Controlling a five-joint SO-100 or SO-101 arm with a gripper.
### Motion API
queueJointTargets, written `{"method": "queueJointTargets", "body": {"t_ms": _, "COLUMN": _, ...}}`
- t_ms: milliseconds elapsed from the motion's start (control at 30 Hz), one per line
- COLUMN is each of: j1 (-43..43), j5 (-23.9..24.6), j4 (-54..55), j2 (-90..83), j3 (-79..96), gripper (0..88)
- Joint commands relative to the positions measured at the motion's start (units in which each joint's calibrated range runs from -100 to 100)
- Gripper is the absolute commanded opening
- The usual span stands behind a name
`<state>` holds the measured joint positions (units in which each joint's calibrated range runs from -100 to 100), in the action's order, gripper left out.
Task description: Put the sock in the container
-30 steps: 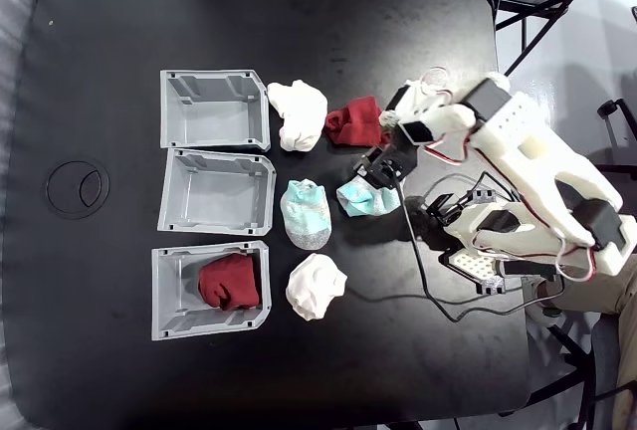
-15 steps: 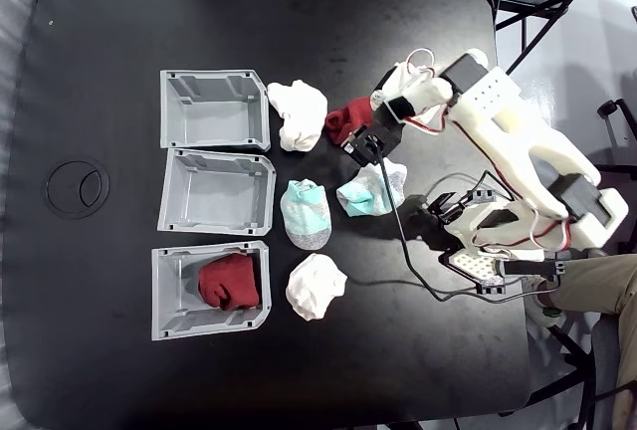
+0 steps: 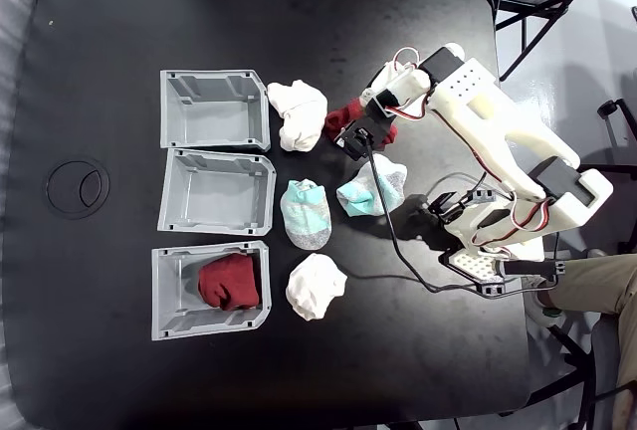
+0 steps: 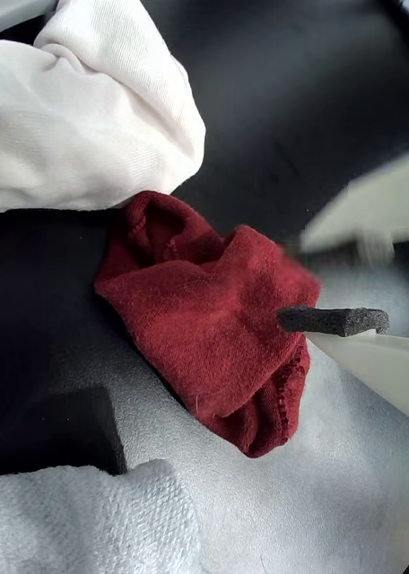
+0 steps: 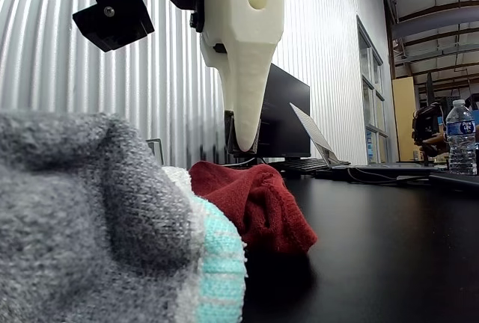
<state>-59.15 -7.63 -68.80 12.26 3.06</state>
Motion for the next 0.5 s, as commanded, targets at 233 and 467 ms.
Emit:
{"method": "queueJointTargets", "body": {"t_ms": 233, "j1": -0.5, "j5": -0.1, "j4": -11.2, "j2": -2.9, "j3": -2.6, "gripper": 50.8}}
{"method": "queueJointTargets", "body": {"t_ms": 467, "j1": -0.4, "j5": -0.1, "j4": -11.7, "j2": -2.4, "j3": -2.3, "gripper": 50.8}}
